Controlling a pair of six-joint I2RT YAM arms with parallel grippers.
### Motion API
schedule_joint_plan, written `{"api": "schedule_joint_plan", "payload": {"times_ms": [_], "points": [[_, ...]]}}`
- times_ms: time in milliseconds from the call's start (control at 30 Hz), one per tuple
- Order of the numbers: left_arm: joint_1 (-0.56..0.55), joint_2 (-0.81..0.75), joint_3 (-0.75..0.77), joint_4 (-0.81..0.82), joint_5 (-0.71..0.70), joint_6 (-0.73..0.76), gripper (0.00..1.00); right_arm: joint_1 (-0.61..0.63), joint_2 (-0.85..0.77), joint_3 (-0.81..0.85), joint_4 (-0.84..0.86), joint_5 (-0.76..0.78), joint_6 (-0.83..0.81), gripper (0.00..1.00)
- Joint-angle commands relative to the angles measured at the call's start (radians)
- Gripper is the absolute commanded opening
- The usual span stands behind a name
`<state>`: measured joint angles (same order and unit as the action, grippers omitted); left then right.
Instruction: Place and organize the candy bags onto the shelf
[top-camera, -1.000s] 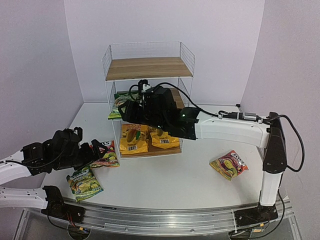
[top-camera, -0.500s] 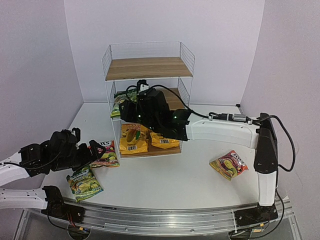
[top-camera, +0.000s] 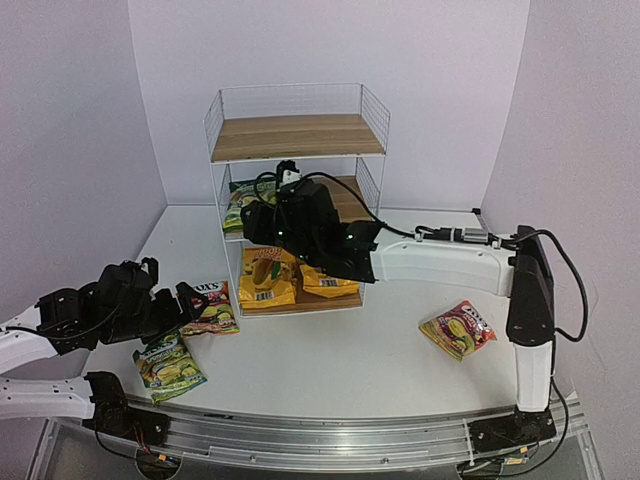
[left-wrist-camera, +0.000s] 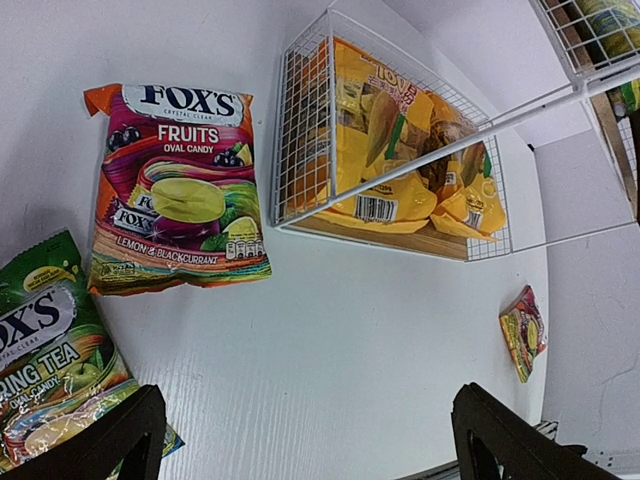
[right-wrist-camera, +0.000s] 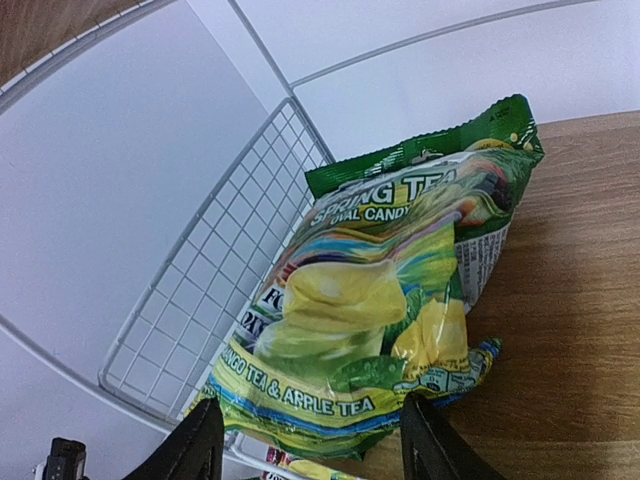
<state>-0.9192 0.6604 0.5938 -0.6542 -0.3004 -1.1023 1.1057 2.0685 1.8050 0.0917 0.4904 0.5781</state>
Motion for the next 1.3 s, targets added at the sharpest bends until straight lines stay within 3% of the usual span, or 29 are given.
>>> {"api": "schedule_joint_plan", "payload": {"times_ms": [0, 200, 500, 767, 1133, 1267], "points": [[0.005, 0.007, 0.009, 0.02, -0.017, -0.001, 0.99, 0.006, -0.122, -0.052, -0.059, -0.104, 0.049, 0.59], [0.005, 0.024, 0.008, 0.046, -0.008, 0.008, 1.0, 0.012, -0.207, -0.127, -0.09, -0.076, -0.005, 0.66], [0.004, 0.069, 0.015, 0.08, 0.007, 0.016, 1.0, -0.009, -0.151, -0.078, -0.09, -0.017, -0.129, 0.82], [0.005, 0.066, 0.007, 0.08, 0.01, 0.006, 1.0, -0.068, -0.062, -0.008, -0.09, -0.125, -0.166, 0.84], [0.005, 0.066, 0.003, 0.085, 0.007, -0.001, 0.99, -0.068, 0.044, 0.089, -0.09, -0.104, -0.247, 0.83], [0.005, 0.061, 0.0, 0.083, 0.008, -0.008, 1.0, -0.067, 0.028, 0.075, -0.09, -0.152, -0.208, 0.81]]}}
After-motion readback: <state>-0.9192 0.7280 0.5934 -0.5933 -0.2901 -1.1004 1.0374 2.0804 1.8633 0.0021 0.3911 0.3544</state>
